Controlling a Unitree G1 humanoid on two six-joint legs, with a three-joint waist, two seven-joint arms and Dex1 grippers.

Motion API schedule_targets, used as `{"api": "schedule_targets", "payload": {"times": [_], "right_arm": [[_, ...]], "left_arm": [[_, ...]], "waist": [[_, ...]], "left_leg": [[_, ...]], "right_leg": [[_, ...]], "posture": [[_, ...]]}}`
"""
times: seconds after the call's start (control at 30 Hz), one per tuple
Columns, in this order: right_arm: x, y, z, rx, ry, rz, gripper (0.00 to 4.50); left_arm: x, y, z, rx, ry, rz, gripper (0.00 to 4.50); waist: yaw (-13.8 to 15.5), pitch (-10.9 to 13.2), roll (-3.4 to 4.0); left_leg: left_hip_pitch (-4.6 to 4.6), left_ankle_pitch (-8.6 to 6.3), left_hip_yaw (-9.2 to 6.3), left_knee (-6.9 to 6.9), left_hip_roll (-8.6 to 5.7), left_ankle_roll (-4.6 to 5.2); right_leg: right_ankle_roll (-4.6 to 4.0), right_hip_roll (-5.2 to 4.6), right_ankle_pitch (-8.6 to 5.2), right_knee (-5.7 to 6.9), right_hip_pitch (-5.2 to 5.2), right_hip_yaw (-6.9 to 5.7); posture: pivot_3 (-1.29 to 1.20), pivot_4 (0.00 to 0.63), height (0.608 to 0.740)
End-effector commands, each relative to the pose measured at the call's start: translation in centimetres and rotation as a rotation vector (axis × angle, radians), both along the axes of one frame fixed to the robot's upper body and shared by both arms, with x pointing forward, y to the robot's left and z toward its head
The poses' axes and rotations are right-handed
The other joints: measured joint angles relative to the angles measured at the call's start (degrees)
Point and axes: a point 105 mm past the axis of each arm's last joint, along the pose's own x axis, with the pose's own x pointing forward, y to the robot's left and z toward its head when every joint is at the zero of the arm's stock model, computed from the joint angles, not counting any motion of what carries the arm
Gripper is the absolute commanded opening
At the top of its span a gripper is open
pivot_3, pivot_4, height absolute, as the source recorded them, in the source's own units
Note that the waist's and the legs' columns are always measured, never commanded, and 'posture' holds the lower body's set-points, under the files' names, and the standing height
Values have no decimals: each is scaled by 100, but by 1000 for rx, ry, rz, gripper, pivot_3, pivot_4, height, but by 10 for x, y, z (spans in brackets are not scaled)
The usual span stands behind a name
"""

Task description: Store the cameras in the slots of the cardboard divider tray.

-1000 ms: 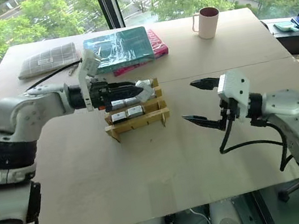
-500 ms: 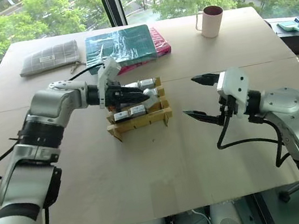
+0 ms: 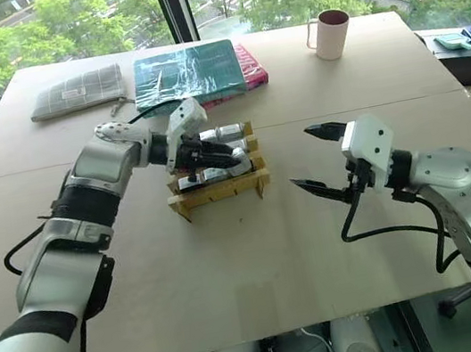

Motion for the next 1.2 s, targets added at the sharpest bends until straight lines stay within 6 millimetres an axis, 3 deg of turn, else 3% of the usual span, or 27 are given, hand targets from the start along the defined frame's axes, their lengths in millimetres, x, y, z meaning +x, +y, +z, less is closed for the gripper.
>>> {"api": "schedule_targets", "payload": {"times": [0.03, 0.1, 0.13, 0.2, 0.33, 0.4, 0.5, 0.63, 0.8, 0.87, 1.03, 1.2], "right_arm": [[-6, 1, 10, -4, -61, 6, 4476], [-7, 1, 10, -5, -59, 4, 4476], [-9, 1, 9, -5, -56, 4, 4500], [-12, 1, 8, -8, -50, 1, 4500], [-19, -3, 6, 8, -34, -27, 4500], [-19, -6, 4, 25, -34, -80, 4500], [-7, -11, 2, 63, -70, -219, 4500], [1, -16, -7, 86, -43, -288, 4500], [6, -37, -18, 136, 7, -387, 4500], [3, -43, -24, 119, 12, -408, 4500], [-6, -51, -39, 102, 51, -448, 4500], [-4, -60, -42, 110, 51, -512, 4500]], "left_arm": [[2, 1, -5, 36, -50, -5, 852], [0, -2, -4, 34, -50, -29, 852], [-1, -5, 1, 7, -58, -33, 1648], [-7, -11, 24, -88, -75, -38, 2084], [-35, -8, 74, -327, 2, -21, 3696], [-43, 10, 82, -413, 38, 73, 3696], [-49, 37, 82, -596, -44, 275, 3696], [-69, 64, 61, -702, -245, 500, 3696], [-114, 87, 23, -751, -190, 676, 3696], [-128, 94, 10, -703, -213, 745, 4473], [-159, 111, -25, -582, -211, 909, 4473], [-173, 114, -37, -570, -179, 943, 4473]], "waist": [[0, 0, 0], [2, 0, 0], [1, 0, 0], [-2, 0, 0], [-7, 2, -3], [-28, -2, 4], [-77, -7, 12], [-51, -6, 6], [16, -8, 4], [23, -9, 8], [4, -16, 10], [13, -16, 15]], "left_leg": [[1, -1, 0, 4, 0, 1], [1, -2, -2, 13, 1, 3], [1, -3, -2, 17, 1, 5], [1, -4, 0, 19, 1, 8], [-27, -7, -9, 20, 4, 12], [-37, -7, -11, 20, 4, 12], [0, -8, -4, 8, 4, 11], [10, -7, -19, 21, 2, 5], [28, -8, -32, 21, 2, 0], [30, -9, -32, 20, -2, 0], [36, -11, -32, 16, -5, -1], [39, -33, -32, 14, -4, 2]], "right_leg": [[0, 0, 0, 1, 2, 0], [0, -1, 0, 4, 4, 0], [0, -2, 0, 5, 5, 0], [0, -2, 0, 5, 5, 4], [1, -5, 1, 4, -11, -3], [2, -7, 2, 6, -18, -5], [3, -13, 1, 3, 4, 4], [11, -24, -4, 7, 14, 7], [6, -54, -4, 2, 38, 6], [6, -65, -4, -2, 39, 4], [-19, -68, -18, -3, 46, 4], [-26, -72, -16, -3, 40, 4]], "posture": [[0, 150, 740], [0, 150, 740], [0, 150, 740], [0, 150, 740], [0, 150, 740], [0, 150, 740], [0, 150, 740], [0, 150, 740], [0, 150, 740], [0, 150, 740], [0, 150, 740], [0, 150, 740]]}}
